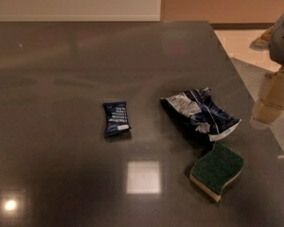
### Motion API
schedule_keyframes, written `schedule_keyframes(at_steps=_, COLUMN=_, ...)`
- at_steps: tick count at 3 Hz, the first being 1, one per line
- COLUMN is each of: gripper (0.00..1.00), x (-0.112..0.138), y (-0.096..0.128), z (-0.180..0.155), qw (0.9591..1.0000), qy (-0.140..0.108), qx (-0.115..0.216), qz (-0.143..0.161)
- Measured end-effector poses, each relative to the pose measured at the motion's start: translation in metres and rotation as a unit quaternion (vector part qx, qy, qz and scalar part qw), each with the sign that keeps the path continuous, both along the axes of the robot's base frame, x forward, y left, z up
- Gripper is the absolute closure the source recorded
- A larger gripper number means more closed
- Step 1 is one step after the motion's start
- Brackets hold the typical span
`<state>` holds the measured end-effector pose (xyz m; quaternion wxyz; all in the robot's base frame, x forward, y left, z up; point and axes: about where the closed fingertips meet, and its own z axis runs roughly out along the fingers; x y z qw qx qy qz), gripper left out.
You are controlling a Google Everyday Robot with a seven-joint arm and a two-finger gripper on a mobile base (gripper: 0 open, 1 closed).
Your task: Move blue chip bag near rxbar blueberry
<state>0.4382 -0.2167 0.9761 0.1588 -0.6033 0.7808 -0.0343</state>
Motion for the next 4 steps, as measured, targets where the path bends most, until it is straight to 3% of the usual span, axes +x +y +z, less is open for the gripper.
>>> schedule_keyframes(at_steps=1, gripper=0.0, x=0.0, y=0.0, z=0.001, qw=1.0, qy=-0.001, qx=0.0, qz=-0.001)
schedule_keyframes(at_steps=2, gripper=0.0, x=0.014, y=-0.001, z=-0.012, qw=0.9992, qy=0.026, qx=-0.001, qz=-0.03)
schedule_keyframes(at_steps=3, gripper=0.0, x=0.038, y=0.0, z=-0.041, qw=0.9939, qy=0.062, qx=-0.005, qz=-0.091)
schedule_keyframes(at_steps=4, gripper=0.0, x=0.053, y=0.001, z=-0.068, qw=0.9838, qy=0.081, qx=-0.004, qz=-0.16)
